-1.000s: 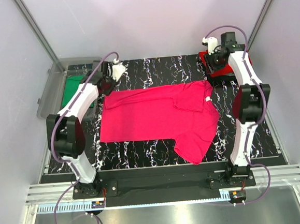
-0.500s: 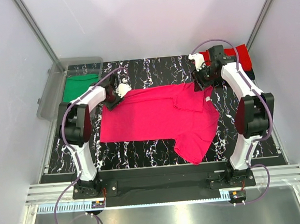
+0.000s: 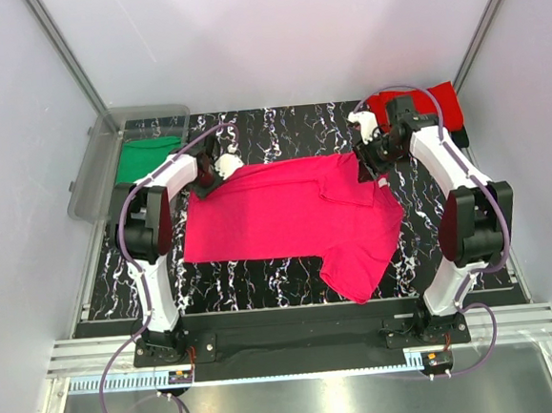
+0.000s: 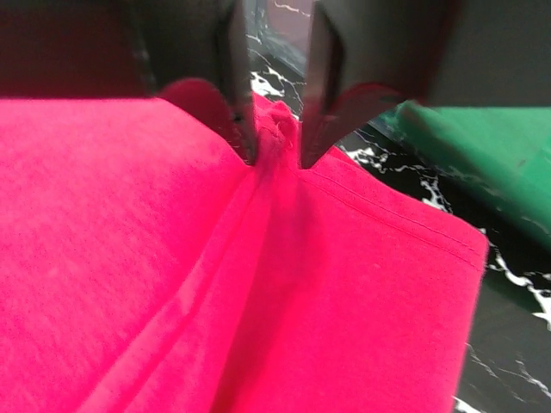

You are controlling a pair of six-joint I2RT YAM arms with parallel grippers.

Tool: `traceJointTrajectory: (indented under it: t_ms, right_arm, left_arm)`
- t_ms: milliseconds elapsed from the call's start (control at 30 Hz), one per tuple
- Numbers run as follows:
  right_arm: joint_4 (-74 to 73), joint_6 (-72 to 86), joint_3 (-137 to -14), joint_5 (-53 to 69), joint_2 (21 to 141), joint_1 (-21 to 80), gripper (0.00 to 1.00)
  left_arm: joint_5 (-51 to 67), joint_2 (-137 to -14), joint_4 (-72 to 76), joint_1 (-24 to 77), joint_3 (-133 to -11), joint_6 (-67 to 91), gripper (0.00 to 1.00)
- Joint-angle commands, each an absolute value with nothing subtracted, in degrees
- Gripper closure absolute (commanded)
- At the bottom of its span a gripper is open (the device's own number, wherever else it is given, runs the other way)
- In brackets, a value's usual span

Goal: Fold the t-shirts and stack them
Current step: Fold the tshirt

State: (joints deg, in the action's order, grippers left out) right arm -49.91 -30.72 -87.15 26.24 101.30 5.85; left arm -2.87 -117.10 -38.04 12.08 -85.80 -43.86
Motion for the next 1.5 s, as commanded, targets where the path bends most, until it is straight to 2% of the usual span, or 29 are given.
traceJointTrajectory:
  t_ms: [0,33,67,267,567,1033,1167,1233,1267,1333,1467]
  right_arm:
    - [-50.5,-31.1,-85.4,27.6,98.2,6.5,0.55]
    - [-50.5,-31.1,-85.3,27.6,98.0,6.5,0.55]
    - [-50.4,-31.1,-85.1,27.6,97.7,6.5,0.55]
    - [-51.1,-32.4,-82.5,27.7,96.5,6.5,0.56]
    - [-48.0,-38.5,-69.8,22.8,95.2,6.6,0.57]
    - [-46.8,-39.2,-66.6,21.3,94.0,6.6,0.57]
    - [-44.8,-39.5,-66.0,20.6,93.4,6.6,0.57]
    - [-42.0,-39.1,-65.9,20.5,93.6,6.6,0.56]
    - [-40.8,-38.6,-66.4,20.6,94.0,6.6,0.56]
    - [-40.0,-38.5,-67.6,20.7,96.1,6.6,0.56]
    - [-38.1,-38.1,-71.0,20.6,99.9,6.6,0.56]
  left_arm:
    - [-2.5,-115.0,-40.4,11.8,-87.3,-45.4,0.79]
    - [-2.4,-114.5,-40.6,11.8,-87.3,-45.4,0.98]
    - [-2.4,-114.3,-40.7,11.8,-87.3,-45.0,1.00]
    - [-2.4,-112.0,-40.7,11.8,-88.9,-44.1,1.00]
    - [-4.9,-108.5,-39.2,11.9,-84.5,-47.9,1.00]
    - [-7.2,-108.4,-37.5,11.9,-77.6,-53.9,1.00]
    - [-6.2,-109.0,-37.5,12.3,-78.5,-51.5,0.86]
    - [-6.0,-109.4,-37.5,12.7,-79.0,-50.6,0.83]
    - [-6.0,-109.8,-37.5,12.7,-79.1,-49.8,0.77]
    - [-6.0,-110.0,-37.4,12.9,-79.5,-48.3,0.70]
    - [-6.0,-109.7,-37.4,13.0,-79.5,-45.9,0.67]
